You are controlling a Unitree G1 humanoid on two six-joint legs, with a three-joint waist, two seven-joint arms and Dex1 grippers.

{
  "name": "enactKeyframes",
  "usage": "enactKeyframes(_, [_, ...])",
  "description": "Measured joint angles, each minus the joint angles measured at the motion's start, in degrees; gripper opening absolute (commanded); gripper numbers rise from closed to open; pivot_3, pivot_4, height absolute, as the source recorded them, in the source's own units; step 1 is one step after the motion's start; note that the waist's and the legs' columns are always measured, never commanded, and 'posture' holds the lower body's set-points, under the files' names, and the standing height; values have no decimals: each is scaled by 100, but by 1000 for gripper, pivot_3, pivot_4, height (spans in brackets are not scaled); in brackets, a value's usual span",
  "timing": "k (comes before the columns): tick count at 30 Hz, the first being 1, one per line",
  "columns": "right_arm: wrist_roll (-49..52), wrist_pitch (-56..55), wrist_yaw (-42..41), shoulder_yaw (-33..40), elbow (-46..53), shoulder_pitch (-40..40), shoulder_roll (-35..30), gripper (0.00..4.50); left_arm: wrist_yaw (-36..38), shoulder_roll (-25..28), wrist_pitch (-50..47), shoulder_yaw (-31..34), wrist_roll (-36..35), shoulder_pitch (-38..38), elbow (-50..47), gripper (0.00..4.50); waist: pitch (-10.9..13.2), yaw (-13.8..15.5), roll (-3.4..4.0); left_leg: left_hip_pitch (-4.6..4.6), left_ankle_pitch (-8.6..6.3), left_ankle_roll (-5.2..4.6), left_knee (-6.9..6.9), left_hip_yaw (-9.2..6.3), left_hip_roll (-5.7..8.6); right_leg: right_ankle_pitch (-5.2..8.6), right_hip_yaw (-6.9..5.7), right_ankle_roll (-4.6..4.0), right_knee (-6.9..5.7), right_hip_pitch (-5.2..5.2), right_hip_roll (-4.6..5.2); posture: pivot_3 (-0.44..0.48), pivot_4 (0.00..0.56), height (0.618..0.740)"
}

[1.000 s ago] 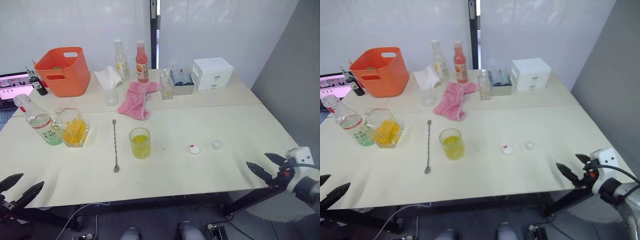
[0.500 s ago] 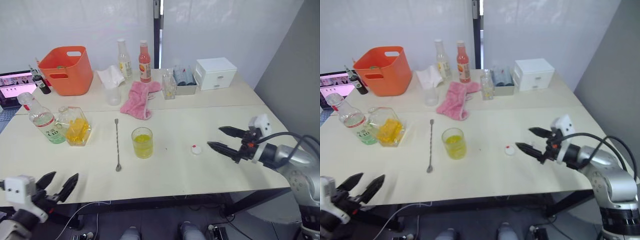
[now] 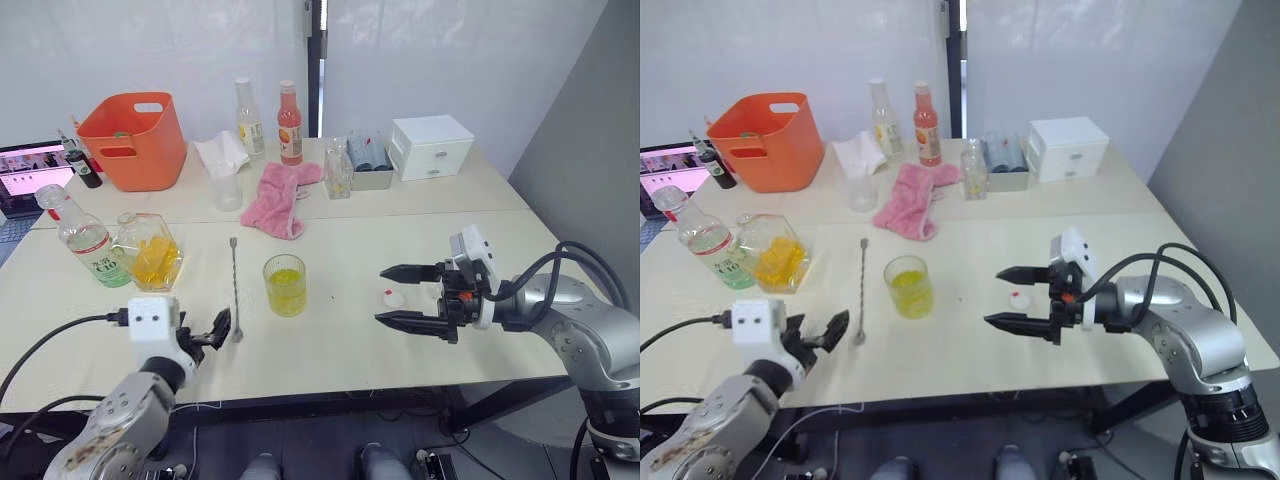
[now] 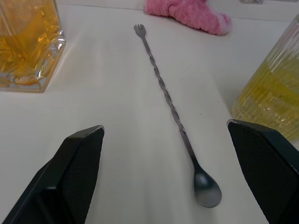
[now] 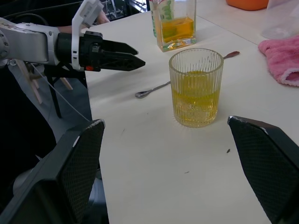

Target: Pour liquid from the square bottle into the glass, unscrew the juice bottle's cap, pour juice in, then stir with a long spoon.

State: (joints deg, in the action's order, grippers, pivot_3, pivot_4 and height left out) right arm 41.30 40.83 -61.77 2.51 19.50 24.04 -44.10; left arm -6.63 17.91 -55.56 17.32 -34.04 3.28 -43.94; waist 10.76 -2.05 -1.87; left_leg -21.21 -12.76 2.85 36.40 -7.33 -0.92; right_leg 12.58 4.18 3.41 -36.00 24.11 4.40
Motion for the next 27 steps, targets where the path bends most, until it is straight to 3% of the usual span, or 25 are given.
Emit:
enactKeyframes(6, [47, 77, 117, 25, 142, -102, -1, 4500, -494, -220, -945, -376, 251, -972, 217, 4452, 0, 4, 0, -2, 0, 0, 1, -1, 4, -2, 0, 3, 3, -3, 2, 0, 150, 739])
enactKeyframes(12, [50, 86, 252, 52, 219, -223, -1, 4500, -846, -570, -1564, -626, 715, -1181, 794, 4452, 0, -32, 0, -6, 0, 0, 0, -3, 3, -2, 0, 3, 1, 4, 0, 0, 150, 739])
enactKeyframes(24, [67, 87, 572, 83, 496, -416, 3, 4500, -598, -477, -1692, -378, 1212, -1496, 1218, 4452, -3, -25, 4, 3, 0, 0, 0, -3, 4, -2, 0, 4, 2, -6, 1, 0, 150, 739])
enactKeyframes(27, [110, 90, 644, 97, 554, -468, 5, 4500, -498, -490, -1606, -412, 1348, -1625, 1415, 3600, -6, -19, 9, 4, 0, 0, 1, -2, 5, -2, 0, 4, 2, -9, 2, 0, 150, 739])
